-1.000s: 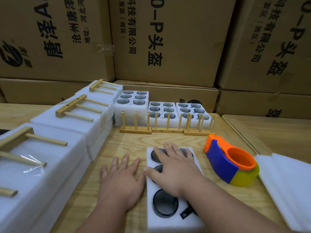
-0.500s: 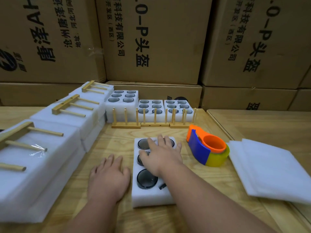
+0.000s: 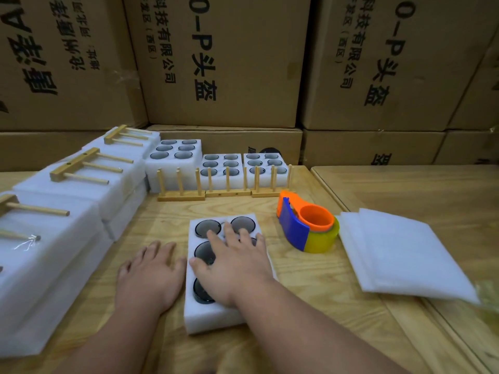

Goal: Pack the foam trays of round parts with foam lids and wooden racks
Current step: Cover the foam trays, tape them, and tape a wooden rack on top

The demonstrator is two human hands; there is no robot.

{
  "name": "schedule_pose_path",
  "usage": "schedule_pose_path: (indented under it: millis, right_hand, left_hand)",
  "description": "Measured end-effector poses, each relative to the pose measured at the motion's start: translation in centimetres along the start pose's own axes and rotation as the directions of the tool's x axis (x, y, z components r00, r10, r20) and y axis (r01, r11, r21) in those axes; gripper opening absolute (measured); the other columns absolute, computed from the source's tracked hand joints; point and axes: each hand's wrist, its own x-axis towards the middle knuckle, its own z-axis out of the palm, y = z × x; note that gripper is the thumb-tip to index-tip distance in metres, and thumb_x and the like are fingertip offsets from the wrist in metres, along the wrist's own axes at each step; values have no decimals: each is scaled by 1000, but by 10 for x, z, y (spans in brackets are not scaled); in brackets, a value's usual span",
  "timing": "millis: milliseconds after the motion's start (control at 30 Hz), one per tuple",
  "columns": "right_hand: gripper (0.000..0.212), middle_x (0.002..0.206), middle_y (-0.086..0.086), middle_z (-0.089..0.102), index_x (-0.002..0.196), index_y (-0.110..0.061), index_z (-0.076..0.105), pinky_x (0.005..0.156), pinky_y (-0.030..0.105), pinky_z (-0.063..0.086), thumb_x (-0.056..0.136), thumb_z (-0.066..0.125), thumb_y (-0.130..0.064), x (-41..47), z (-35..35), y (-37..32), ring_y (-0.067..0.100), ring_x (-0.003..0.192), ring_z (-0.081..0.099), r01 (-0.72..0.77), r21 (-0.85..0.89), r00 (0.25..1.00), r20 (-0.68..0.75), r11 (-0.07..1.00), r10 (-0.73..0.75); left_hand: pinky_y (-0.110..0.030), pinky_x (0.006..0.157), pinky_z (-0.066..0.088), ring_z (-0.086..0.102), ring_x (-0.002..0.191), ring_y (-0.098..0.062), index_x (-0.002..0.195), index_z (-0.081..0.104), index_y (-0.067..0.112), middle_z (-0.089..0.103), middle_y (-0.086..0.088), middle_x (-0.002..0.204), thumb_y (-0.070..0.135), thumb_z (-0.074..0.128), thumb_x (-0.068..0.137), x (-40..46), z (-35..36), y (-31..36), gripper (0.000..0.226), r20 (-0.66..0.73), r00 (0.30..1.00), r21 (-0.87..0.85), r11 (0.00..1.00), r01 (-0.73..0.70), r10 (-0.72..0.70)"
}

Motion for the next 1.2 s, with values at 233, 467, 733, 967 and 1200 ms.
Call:
schedule_pose_path:
  millis: [233,467,733,967,1200]
  right_hand:
    - [74,172,-5,5,159,-40,23,123,55,-6,92,23,-71,-1,0,-1,24,156,4,-19,44,997,-78,999,22]
    - [72,171,-7,9,158,-39,27,124,54,-4,92,27,-69,-2,-2,-2,20,156,7,-29,61,995,-95,998,35]
    - [74,171,-8,9,159,-39,25,125,53,-4,91,25,-70,-3,-5,-2,17,156,5,-25,56,996,-82,998,30]
    - [41,145,-19,48,131,-33,64,115,20,28,94,55,-51,-14,-24,15,-7,136,37,82,566,962,-260,820,84]
    - [15,78,-15,65,82,-29,66,60,23,42,95,58,-27,-39,-102,131,2,76,60,-20,464,776,-552,886,307]
  left_hand:
    - [-56,123,4,-3,158,-22,161,4,41,-4,4,172,66,12,97,3,-5,5,69,81,995,26,998,51,-53]
    - [-58,122,5,-3,157,-26,162,3,41,-6,2,172,67,9,95,5,-5,6,71,86,994,46,997,63,-67]
    - [-57,123,3,-2,158,-25,162,7,41,-2,2,172,67,12,96,0,-7,5,71,74,996,13,998,58,-59]
    - [-57,122,6,0,157,-25,161,8,41,-1,2,172,64,15,98,0,-8,6,68,73,996,21,998,57,-58]
    - [-56,121,9,4,157,-25,161,9,41,1,2,172,66,14,97,4,-4,4,69,61,997,45,998,50,-53]
